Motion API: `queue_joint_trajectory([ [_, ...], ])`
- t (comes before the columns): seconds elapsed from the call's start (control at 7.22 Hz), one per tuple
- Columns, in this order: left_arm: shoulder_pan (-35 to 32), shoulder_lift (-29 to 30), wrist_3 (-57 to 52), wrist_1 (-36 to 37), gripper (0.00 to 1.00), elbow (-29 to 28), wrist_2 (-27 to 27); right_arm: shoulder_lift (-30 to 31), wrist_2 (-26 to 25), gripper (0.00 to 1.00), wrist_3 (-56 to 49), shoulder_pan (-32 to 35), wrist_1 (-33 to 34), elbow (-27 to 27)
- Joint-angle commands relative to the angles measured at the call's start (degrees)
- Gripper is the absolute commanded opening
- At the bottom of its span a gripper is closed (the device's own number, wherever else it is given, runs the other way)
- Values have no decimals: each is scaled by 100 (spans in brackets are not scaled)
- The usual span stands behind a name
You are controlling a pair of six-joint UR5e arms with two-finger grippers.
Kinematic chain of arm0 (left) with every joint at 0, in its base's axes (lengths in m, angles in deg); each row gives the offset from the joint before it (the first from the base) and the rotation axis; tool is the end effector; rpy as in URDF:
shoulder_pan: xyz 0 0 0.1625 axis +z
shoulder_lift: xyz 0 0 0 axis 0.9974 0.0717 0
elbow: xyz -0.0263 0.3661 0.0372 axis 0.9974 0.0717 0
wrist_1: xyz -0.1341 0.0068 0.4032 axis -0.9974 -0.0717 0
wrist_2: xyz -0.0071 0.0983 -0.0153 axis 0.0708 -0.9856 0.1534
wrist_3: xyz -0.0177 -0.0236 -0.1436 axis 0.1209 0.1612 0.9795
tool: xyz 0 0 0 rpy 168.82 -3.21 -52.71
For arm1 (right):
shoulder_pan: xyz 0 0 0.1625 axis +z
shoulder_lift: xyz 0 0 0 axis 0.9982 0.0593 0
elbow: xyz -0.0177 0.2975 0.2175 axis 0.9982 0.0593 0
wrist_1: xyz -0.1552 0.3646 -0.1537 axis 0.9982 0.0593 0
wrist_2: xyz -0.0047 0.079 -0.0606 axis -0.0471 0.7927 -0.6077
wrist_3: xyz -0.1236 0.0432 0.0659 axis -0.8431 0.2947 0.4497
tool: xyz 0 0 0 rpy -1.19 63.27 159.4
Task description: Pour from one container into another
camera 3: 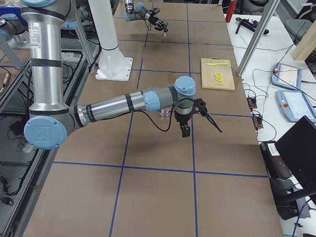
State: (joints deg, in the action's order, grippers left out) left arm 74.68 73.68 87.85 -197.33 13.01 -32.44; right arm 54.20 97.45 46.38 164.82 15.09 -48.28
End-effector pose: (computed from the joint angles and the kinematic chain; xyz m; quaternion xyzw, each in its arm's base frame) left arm 0.3843 -0.3081 0.4553 0.5867 0.4364 0.0238 0.6818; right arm -0.0698 -0.5078 0.4934 0.0870 -0.3684 -0.1225 0.9175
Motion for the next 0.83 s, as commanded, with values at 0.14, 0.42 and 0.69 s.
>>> queue_joint_trajectory([
  [0.14,-1212,443,-1723,-139,0,12,2727,-6,-2,100,9,0,-6,0],
  [0.42,-1707,1094,-1680,71,0,-154,4068,-84,7,100,105,0,-6,-9],
  [0.69,-2121,2155,-1419,274,0,-767,5247,-155,7,100,176,-9,-6,-17],
])
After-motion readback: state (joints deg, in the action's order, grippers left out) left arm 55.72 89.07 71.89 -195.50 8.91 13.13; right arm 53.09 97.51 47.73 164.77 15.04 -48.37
